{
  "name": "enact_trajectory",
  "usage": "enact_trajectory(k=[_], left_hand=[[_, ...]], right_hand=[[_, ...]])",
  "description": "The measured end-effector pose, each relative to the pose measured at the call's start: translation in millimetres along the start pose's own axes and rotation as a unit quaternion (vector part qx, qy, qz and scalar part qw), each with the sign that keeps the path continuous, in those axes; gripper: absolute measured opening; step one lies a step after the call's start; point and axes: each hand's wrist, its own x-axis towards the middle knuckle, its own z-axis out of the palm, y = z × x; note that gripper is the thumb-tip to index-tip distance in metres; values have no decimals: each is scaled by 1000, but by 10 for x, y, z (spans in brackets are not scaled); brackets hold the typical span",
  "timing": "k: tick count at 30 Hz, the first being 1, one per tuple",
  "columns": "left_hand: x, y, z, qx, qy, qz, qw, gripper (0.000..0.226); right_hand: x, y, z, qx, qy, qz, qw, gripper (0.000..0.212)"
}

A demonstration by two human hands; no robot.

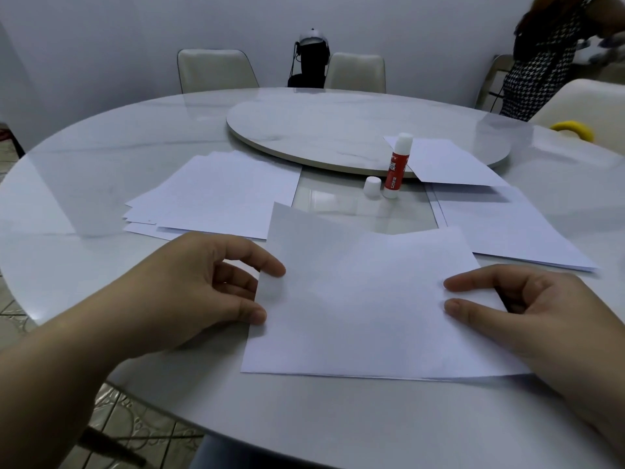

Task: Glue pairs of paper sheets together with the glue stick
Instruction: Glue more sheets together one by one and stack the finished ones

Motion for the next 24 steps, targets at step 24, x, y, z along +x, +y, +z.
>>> enact_trajectory(k=[24], left_hand=[[29, -94, 7, 58, -4, 40, 998, 50]], right_hand=[[-101, -76, 18, -26, 15, -14, 999, 29]])
